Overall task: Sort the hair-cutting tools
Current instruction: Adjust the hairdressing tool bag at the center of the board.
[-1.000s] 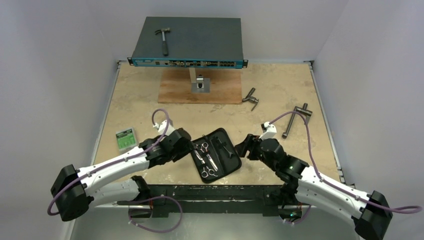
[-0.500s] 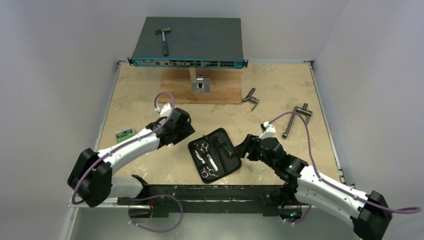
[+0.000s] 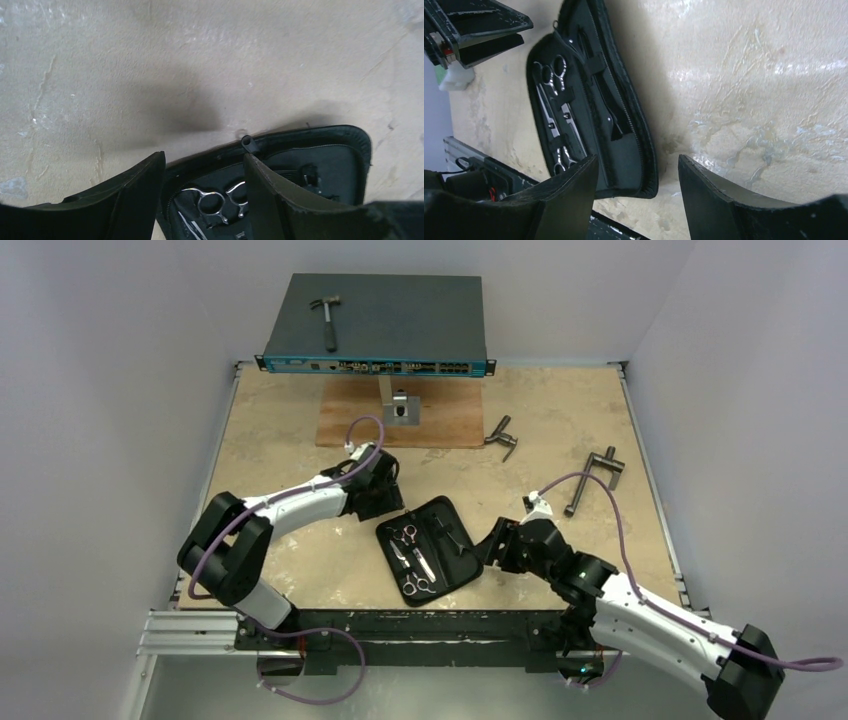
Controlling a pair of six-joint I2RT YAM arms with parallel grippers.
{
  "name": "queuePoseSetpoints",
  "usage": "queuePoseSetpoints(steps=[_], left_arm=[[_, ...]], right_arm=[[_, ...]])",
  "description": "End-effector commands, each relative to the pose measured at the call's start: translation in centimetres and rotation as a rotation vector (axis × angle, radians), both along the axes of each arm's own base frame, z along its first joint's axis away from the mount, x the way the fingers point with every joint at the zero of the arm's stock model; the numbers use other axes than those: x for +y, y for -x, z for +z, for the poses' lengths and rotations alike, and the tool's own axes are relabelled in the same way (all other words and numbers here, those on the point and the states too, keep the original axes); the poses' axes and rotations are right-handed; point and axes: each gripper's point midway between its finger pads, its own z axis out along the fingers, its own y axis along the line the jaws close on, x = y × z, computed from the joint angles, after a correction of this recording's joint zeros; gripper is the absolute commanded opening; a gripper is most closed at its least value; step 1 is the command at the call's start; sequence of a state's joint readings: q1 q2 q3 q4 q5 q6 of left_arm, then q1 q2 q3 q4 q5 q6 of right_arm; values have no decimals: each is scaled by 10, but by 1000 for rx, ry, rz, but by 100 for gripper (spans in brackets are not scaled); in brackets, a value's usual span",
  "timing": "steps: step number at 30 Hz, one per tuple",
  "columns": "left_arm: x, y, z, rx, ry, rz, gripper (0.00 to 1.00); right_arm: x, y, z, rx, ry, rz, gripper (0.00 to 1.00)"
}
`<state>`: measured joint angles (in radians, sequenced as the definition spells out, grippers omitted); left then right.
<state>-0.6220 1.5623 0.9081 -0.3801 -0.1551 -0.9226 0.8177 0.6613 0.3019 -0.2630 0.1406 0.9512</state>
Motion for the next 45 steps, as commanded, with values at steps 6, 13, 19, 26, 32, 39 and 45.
queuePoseSetpoints(steps=[6,13,19,26,32,39,45], left_arm=[[1,23,-34,43,66,-11,56],[-5,39,-44,21,192,-12,53],[-9,54,-46,-11,290,-40,49],[3,67,-45,-40,303,-30,47],[22,77,-46,-30,262,39,47],[42,88,-42,-47,246,118,48],[54,96,-46,-52,272,202,48]], right_arm=[[21,8,-9,46,-77,73,62],[23,11,-22,66,-82,89,57],[24,-2,-20,36,-64,60,41],[14,-36,-17,-18,-14,-21,30],[17,-71,-16,-58,67,-30,30],[54,-114,-7,-96,97,64,32],[84,-147,-14,-105,163,159,32]])
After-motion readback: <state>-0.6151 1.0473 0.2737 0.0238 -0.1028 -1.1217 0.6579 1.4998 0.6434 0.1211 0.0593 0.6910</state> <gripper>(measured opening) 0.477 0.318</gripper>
